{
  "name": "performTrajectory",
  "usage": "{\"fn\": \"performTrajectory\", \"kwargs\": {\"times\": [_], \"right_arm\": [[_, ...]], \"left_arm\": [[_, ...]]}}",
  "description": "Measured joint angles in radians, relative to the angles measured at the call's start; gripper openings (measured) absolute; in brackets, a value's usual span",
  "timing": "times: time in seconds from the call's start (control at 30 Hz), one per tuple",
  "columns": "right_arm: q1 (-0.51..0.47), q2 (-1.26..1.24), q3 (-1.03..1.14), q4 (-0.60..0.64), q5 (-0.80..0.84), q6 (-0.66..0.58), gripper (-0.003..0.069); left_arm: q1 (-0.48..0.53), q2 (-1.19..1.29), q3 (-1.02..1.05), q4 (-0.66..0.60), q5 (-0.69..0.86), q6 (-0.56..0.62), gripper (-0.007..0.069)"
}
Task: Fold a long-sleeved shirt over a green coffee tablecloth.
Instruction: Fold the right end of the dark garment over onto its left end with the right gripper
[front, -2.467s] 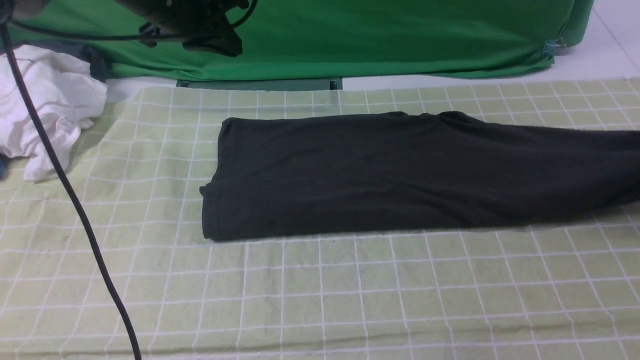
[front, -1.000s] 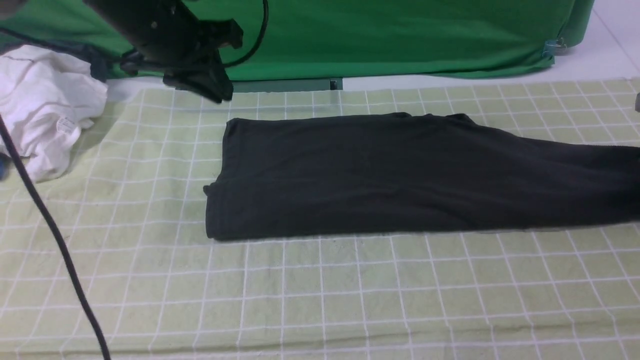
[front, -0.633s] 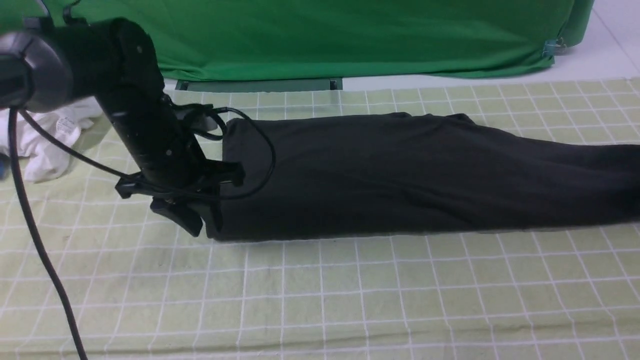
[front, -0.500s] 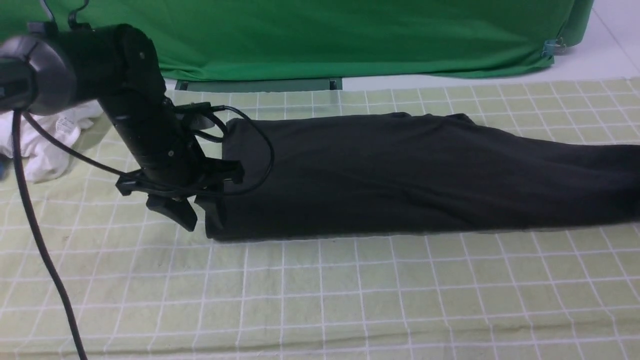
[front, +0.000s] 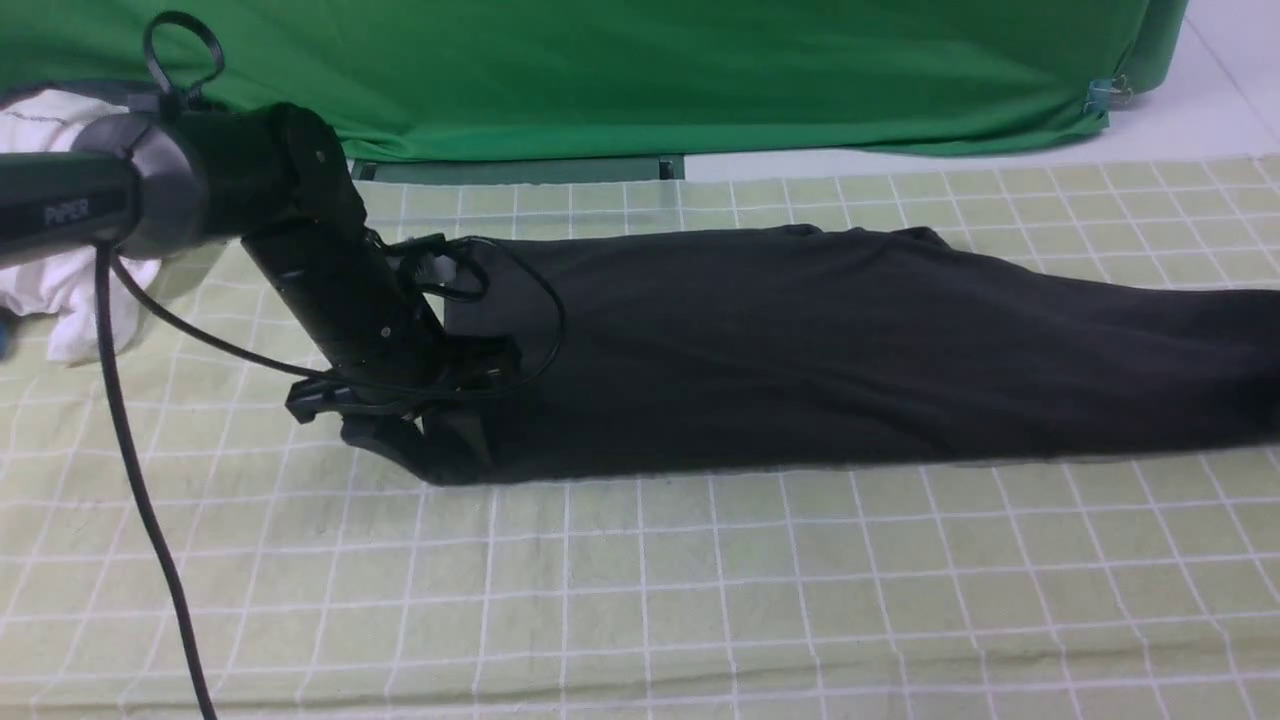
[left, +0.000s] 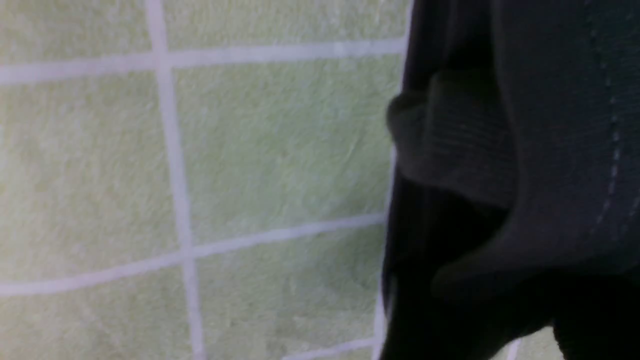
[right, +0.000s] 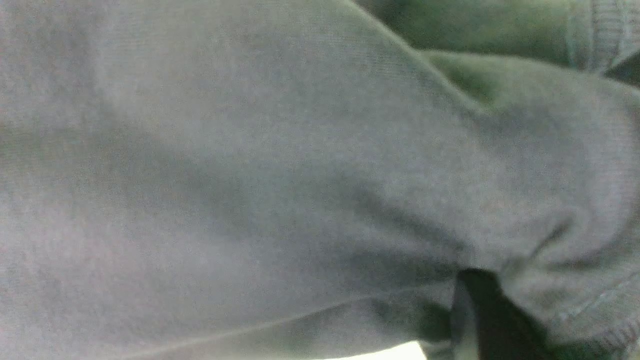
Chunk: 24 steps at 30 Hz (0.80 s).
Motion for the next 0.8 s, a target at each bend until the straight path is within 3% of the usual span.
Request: {"fn": "performTrajectory", "kwargs": {"times": [0.17,0.27,0.8], "right_arm": [[0.000,-0.003,0.003,0.002,-0.001,0.005,0.0025],[0.000,-0.046,0.057,-0.016,-0.004,0.009,0.0025],[-0.020,-0.319,0.352,-0.058,-0.003,0.038,0.0024]], "left_arm": [[0.000,-0.002,0.000,-0.012,-0.001,0.037,0.0085],[-0.002,-0.020,0.014,-0.004,0.041,0.031,0.0051],[-0.036,-0.313,0.130,0.026,0.150,0.036,0.0049]]}}
